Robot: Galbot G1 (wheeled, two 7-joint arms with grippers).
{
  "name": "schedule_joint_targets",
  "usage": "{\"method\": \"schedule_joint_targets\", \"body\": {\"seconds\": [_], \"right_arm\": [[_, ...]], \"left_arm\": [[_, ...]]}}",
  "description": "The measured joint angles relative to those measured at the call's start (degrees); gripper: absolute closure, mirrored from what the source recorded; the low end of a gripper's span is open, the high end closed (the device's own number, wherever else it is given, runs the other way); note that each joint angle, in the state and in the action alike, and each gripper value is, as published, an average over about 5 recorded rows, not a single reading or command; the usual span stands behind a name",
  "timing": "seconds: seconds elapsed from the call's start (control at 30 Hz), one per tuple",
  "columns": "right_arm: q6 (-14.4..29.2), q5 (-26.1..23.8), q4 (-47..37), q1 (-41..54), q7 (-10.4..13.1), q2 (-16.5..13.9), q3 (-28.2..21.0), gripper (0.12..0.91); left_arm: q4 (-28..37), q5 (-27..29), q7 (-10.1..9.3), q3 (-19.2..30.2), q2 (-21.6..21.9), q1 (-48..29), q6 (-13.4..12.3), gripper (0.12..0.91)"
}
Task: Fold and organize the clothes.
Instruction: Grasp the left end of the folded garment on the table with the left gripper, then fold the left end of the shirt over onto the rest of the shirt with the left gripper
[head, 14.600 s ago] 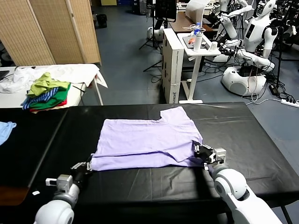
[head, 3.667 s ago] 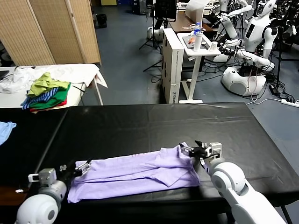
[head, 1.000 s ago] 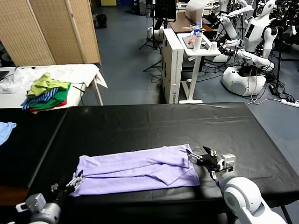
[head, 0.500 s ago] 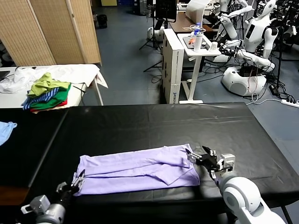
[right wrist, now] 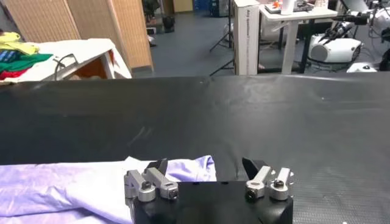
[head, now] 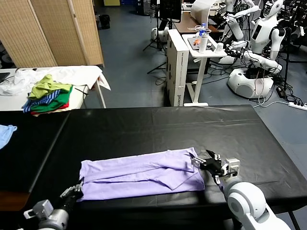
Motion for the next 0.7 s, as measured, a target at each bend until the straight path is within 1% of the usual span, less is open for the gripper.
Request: {"method": "schedule_joint_targets", "body": {"seconds": [0.17, 0.27, 0.43, 0.53, 0.6, 0.7], "right_arm": [[0.1, -0.2, 0.0, -0.2, -0.1, 0.6, -0.1, 0.118], [0.1, -0.5, -0.1, -0.2, -0.1, 1.0, -0.4, 0.118], [0.2, -0.8, -0.3, -0.2, -0.2, 1.5, -0.8, 0.118], [0.2, -1.0, -0.3, -0.4, -0.2, 1.8, -0.9, 0.118], [0.3, -1.2, -0.3, -0.6, -0.2, 2.1, -1.0, 0.118], [0.3, -1.5, -0.2, -1.0, -0.2, 2.3, -0.7, 0.118]], "left_arm": [[-0.1, 7.4, 0.86, -1.7, 2.9, 1.5, -2.2, 0.849], [0.3, 9.8, 0.99, -3.7, 5.9, 2.7, -3.3, 0.849], [1.6, 11.4, 1.38, -8.0, 11.7, 4.7, -4.7, 0.849], [2.2, 11.7, 1.38, -10.5, 14.8, 5.7, -5.1, 0.849], [2.0, 11.2, 1.24, -11.5, 15.9, 5.9, -4.9, 0.849], [0.9, 10.5, 0.8, -11.9, 16.3, 5.5, -4.1, 0.849]]}}
